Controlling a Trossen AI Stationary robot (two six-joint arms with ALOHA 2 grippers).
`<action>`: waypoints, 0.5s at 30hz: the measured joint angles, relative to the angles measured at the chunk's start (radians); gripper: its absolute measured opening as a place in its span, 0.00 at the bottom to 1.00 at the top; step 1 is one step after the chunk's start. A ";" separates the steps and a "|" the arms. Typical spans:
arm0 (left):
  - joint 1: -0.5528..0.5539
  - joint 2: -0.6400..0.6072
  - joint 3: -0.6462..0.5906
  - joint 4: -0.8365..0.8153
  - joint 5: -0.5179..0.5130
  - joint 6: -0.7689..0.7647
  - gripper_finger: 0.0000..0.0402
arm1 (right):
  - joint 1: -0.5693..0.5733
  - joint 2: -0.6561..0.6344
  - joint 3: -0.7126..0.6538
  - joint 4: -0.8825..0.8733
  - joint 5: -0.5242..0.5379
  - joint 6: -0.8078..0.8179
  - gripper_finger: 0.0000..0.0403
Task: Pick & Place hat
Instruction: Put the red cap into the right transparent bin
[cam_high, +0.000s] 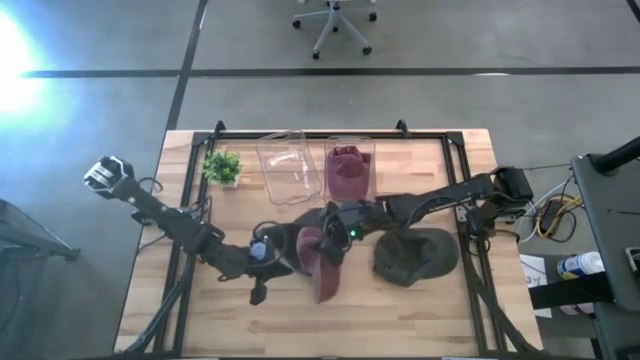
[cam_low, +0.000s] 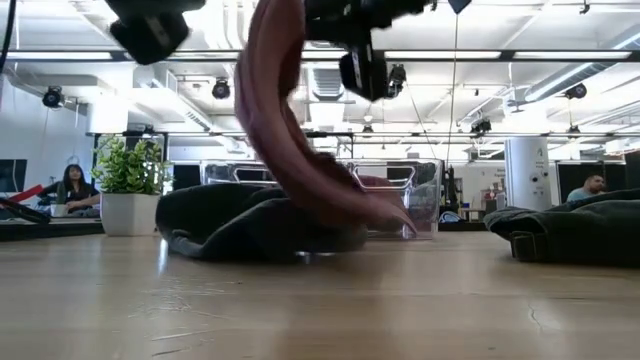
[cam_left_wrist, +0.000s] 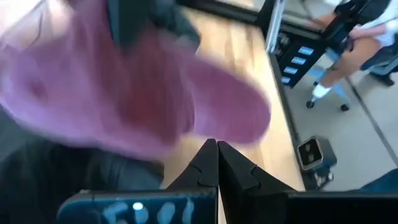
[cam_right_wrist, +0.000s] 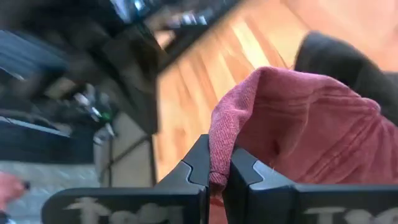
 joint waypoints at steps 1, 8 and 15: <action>-0.012 -0.009 -0.001 -0.025 -0.017 -0.021 0.00 | -0.008 -0.010 0.000 0.030 -0.001 0.012 0.03; -0.091 -0.052 -0.002 -0.140 -0.103 -0.113 0.00 | -0.043 -0.025 0.025 0.334 0.000 0.069 0.03; -0.114 -0.056 -0.001 -0.153 -0.138 -0.120 0.00 | 0.057 -0.025 -0.006 0.076 0.127 0.054 0.03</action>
